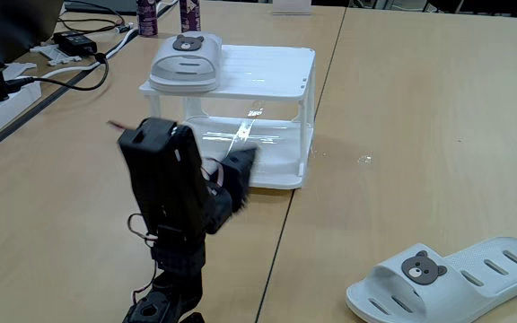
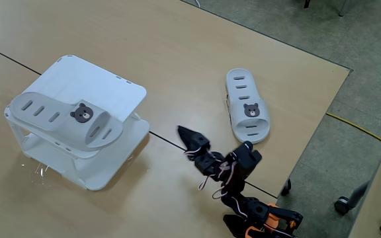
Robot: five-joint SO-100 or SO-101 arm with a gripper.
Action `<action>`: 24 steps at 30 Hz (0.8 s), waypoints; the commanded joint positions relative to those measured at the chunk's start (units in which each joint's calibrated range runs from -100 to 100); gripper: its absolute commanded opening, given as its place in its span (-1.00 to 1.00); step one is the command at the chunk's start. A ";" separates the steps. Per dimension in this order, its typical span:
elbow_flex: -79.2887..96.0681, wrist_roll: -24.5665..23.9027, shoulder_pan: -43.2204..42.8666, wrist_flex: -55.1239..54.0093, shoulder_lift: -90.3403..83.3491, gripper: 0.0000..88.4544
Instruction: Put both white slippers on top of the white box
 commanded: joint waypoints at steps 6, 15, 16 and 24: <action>-0.55 0.42 24.27 -8.74 16.68 -0.98; -3.16 0.42 35.29 -20.91 30.23 -0.98; -3.71 0.42 36.44 -20.91 31.33 -0.98; -12.10 0.42 41.78 -20.91 39.57 -0.98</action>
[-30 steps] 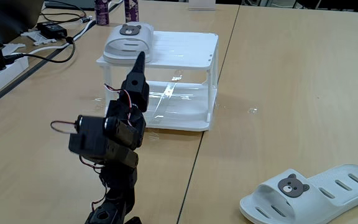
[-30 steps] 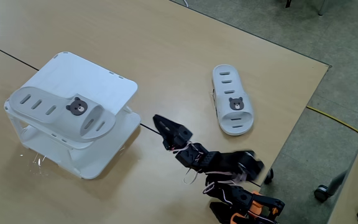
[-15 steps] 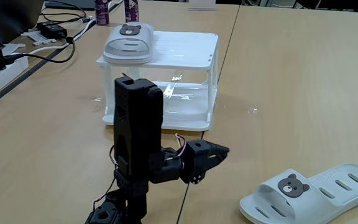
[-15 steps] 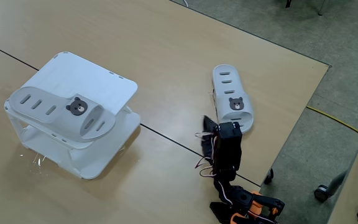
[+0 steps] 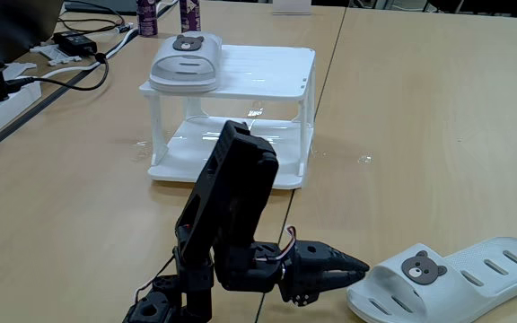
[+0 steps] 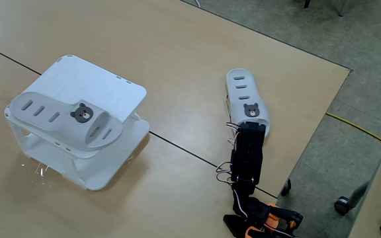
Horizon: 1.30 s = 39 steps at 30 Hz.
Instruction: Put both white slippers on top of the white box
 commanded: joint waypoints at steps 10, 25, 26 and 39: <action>-12.67 0.42 1.10 -1.25 2.14 -0.58; -31.80 0.42 0.44 -0.39 11.40 -0.50; -33.51 0.42 0.44 -0.22 11.82 -0.50; -43.43 0.42 0.44 9.27 12.32 -0.63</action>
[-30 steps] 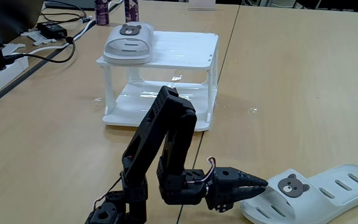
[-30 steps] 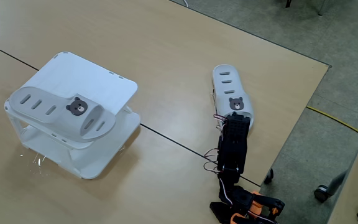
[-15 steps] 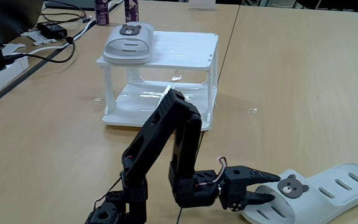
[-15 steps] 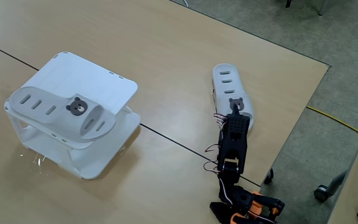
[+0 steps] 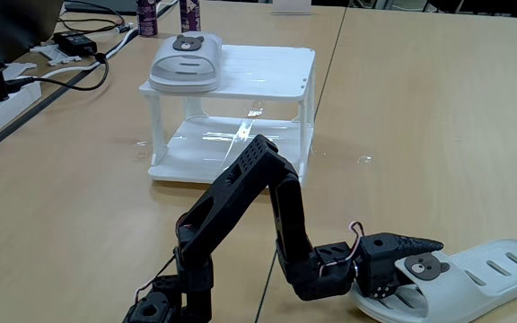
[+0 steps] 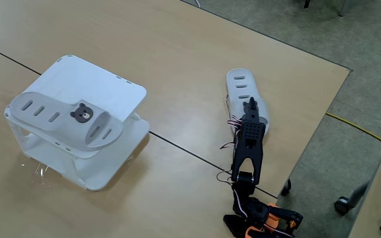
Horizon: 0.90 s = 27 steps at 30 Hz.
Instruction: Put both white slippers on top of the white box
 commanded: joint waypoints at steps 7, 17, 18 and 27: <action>-3.73 0.42 -0.39 5.27 -2.39 -0.98; -33.86 0.42 -2.36 62.21 -32.76 -0.98; -36.30 0.42 -2.69 64.80 -34.78 -0.98; -51.36 0.42 -3.84 75.50 -49.51 -0.98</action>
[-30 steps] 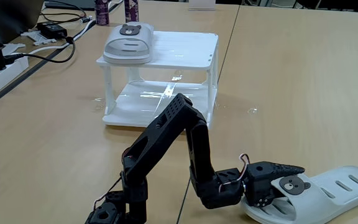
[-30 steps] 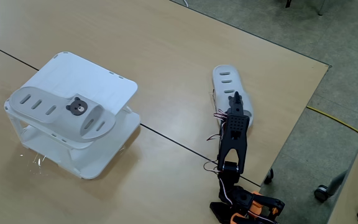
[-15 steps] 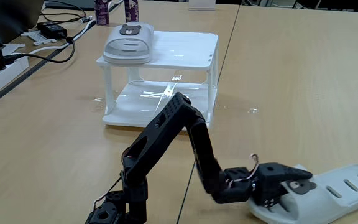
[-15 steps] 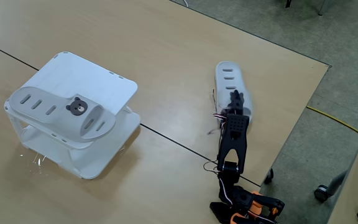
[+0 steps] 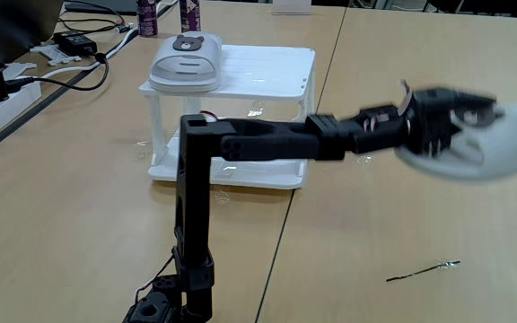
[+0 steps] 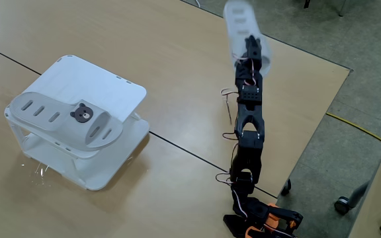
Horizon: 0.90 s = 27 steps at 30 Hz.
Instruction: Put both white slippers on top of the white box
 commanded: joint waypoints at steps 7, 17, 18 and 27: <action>-19.77 0.42 -1.49 12.72 -21.29 -0.98; -14.36 0.42 -23.94 16.08 -22.04 -0.98; -13.46 0.42 -26.40 16.00 -22.04 -0.98; -9.31 0.42 -45.32 15.74 -21.96 -0.98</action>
